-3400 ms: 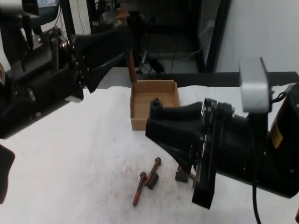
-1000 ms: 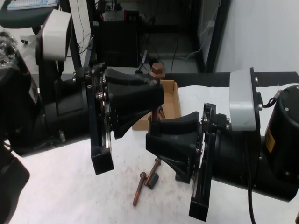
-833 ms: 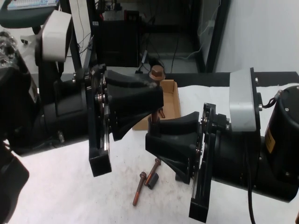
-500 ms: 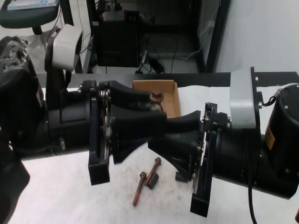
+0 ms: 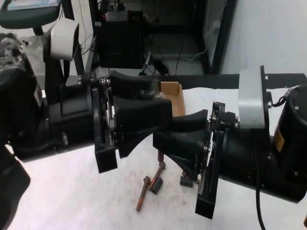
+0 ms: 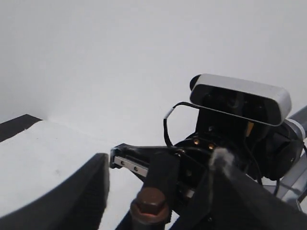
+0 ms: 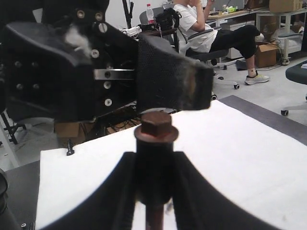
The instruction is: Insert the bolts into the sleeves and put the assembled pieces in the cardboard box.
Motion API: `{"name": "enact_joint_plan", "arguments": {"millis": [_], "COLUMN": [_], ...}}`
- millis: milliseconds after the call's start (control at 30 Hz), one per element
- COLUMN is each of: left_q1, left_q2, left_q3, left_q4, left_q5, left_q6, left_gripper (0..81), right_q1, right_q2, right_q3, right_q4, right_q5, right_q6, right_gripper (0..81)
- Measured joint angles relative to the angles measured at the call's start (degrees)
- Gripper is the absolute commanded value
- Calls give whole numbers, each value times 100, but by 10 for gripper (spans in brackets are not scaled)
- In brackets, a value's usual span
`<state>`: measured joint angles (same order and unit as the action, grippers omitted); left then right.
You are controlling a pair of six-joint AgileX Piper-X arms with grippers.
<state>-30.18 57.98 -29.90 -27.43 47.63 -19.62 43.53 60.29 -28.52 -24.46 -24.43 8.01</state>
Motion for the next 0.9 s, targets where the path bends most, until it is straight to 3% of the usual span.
{"name": "enact_joint_plan", "arguments": {"millis": [133,233,300,433,533,600,900], "left_q1": [0,53,110,286,363,371,371], "left_q2": [8,8,8,-53,-114,-113,-99], "left_q3": [0,0,-39,-157,-172,-182,-177], "left_q4": [224,-547,-1173,-2042,-1932,-1494,1662], "left_q5": [-185,-521,-1278,-2277,-2476,-2415,-2328], "left_q6": [199,168,-124,-330,-357,-357,-325], "left_gripper": [563,563,542,335,99,1,3], "right_q1": [0,0,0,-162,-547,-696,-1457], "right_q2": [0,0,0,0,143,250,1457], "right_q3": [0,0,0,-53,-341,-556,-2389], "right_q4": [-28,3,315,1289,2103,2404,3769], "right_q5": [0,49,419,1353,1680,1726,1802], "right_q6": [0,0,0,122,213,242,250], "right_gripper": [8,8,8,8,8,8,8]}}
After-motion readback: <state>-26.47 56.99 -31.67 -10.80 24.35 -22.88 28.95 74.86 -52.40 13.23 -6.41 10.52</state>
